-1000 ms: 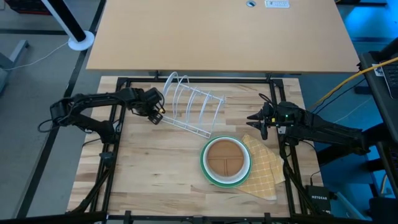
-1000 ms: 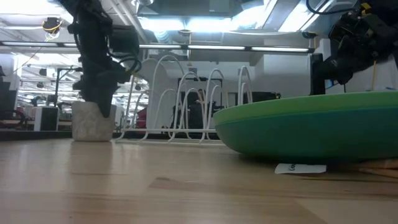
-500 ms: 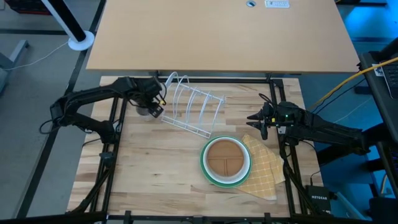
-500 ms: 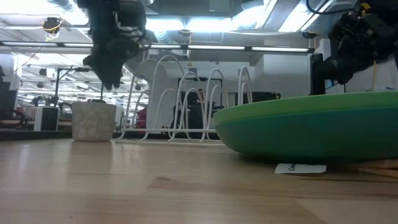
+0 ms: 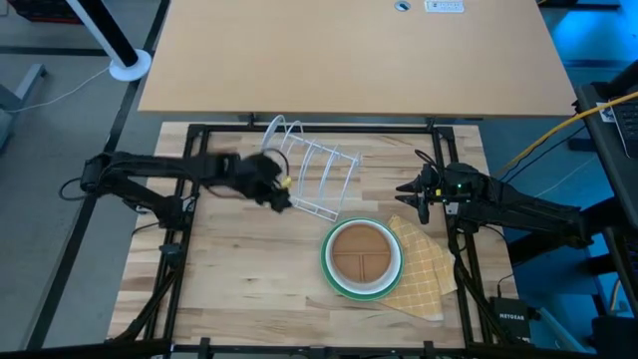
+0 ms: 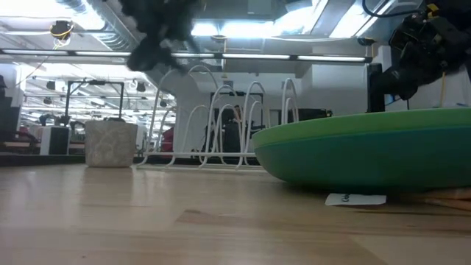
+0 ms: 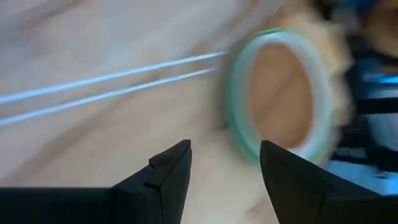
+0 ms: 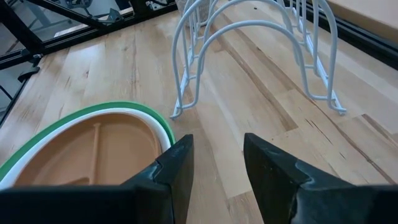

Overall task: Sort dishes
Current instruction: Put the brown plate from top of the white plate onto the white dish rack

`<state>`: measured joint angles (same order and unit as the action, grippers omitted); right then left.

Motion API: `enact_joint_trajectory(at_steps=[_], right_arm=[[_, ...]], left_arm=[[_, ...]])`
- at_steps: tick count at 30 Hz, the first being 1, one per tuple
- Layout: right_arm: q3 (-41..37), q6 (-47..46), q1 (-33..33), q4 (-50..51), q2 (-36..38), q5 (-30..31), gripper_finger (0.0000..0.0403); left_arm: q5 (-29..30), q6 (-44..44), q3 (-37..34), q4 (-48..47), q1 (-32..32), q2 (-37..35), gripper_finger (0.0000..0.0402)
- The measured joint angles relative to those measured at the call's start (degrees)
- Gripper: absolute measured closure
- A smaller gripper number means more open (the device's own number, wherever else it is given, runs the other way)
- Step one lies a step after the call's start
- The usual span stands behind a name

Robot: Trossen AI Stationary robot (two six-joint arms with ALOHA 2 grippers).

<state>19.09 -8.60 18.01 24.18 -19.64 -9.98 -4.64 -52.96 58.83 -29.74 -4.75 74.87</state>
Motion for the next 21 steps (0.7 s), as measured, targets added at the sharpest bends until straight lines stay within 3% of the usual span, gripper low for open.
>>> enact_joint_trajectory(at_steps=[4,8,16,21], right_arm=[[0.0,0.0,0.0,0.0,0.0,0.0,0.0258],[0.0,0.0,0.0,0.0,0.0,0.0,0.0258],[0.0,-0.1,0.0,-0.1,0.0,0.0,0.0258],[0.0,-0.1,0.0,0.0,0.0,0.0,0.0258]], left_arm=[[8.3,-0.9,-4.3,22.8,8.6,0.9,0.0219],[17.1,-0.9,-6.2,37.7,14.4,5.2,0.0219],[18.8,-3.4,-6.5,49.8,18.2,17.1,0.0219],[18.8,-3.8,-6.5,50.2,19.0,22.8,0.0219]])
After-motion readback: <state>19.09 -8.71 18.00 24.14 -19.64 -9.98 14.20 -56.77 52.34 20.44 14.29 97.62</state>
